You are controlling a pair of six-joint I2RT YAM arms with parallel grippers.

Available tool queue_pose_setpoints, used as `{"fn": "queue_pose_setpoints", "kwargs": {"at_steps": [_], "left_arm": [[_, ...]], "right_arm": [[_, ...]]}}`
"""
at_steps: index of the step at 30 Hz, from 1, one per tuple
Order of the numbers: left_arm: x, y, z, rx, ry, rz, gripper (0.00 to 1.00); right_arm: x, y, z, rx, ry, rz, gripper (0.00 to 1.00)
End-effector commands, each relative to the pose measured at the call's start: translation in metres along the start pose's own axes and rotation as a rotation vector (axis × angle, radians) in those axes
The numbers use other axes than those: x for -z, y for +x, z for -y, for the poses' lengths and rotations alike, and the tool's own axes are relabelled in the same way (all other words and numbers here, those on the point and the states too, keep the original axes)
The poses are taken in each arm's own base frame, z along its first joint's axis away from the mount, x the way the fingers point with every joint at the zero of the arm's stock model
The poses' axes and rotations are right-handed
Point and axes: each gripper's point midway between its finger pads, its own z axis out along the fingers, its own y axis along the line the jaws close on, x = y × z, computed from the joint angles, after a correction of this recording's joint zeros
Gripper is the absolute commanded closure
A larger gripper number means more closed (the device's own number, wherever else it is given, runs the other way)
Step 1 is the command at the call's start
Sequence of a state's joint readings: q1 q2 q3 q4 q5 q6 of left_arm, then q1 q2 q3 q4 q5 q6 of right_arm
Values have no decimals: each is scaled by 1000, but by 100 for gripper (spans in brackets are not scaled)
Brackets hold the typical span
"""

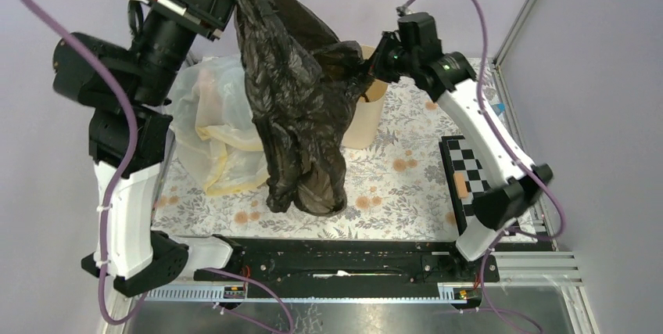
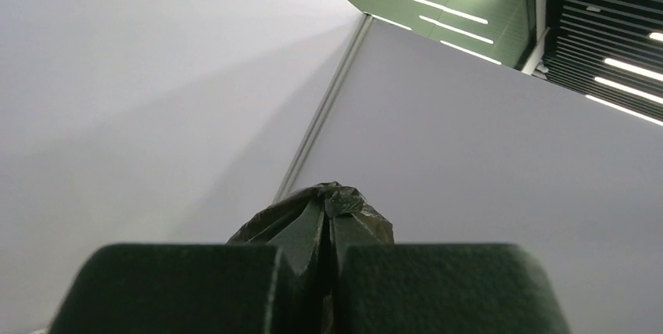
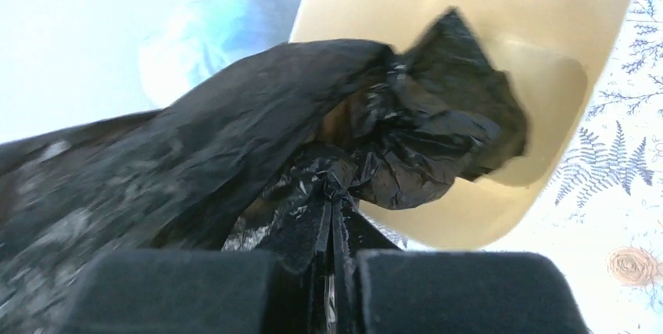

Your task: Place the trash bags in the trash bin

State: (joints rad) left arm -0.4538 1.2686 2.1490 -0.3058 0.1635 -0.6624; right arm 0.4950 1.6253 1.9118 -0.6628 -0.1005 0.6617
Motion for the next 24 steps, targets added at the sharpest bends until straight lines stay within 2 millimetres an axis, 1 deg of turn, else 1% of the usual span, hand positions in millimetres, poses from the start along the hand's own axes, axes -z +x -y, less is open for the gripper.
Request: {"fn": "queue_pose_setpoints", "kwargs": {"at_steps": [1, 3, 4, 7, 8, 9, 10, 11, 12, 13, 15, 16, 18, 21, 23, 24], "left_arm": [[-19, 1, -21, -39, -61, 20, 100], [-24, 9, -30, -40, -77, 14, 100], [-26, 12, -34, -42, -84, 11, 100], [-34, 30, -62, -51, -171, -21, 100], [-36, 36, -71, -57, -197, -29, 100], [-38, 42, -80, -64, -216, -34, 100], [-40, 49, -88, -72, -231, -44, 100], [-43, 56, -97, -77, -251, -50, 100], [-44, 60, -104, -84, -270, -51, 100], [-46, 66, -111, -90, -283, -61, 100], [-51, 75, -119, -98, -295, -79, 100], [-52, 77, -122, -103, -298, -86, 100], [-52, 79, -125, -113, -303, -92, 100], [-52, 77, -129, -131, -319, -86, 100], [-53, 76, -133, -142, -329, -88, 100], [-54, 76, -135, -144, -335, -91, 100]], "right_arm": [[-33, -23, 1, 24, 19, 24, 100], [-50, -27, 9, 38, 65, 8, 100], [-57, -28, 18, 50, 106, 7, 100], [-79, -19, 45, 94, 202, -18, 99], [-85, -15, 52, 116, 212, -27, 97], [-90, -11, 54, 138, 198, -41, 92], [-92, -8, 50, 171, 150, -62, 84], [-91, -6, 44, 192, 100, -78, 80], [-83, -9, 36, 208, 49, -66, 74], [-77, -13, 29, 223, 13, -41, 66], [-60, -25, 13, 273, -65, 39, 43], [-51, -29, 8, 296, -87, 67, 37], [-36, -35, 1, 348, -108, 99, 31], [-16, -41, -3, 426, -108, 116, 26], [1, -44, -8, 467, -122, 134, 22], [12, -47, -12, 486, -133, 152, 17]]}}
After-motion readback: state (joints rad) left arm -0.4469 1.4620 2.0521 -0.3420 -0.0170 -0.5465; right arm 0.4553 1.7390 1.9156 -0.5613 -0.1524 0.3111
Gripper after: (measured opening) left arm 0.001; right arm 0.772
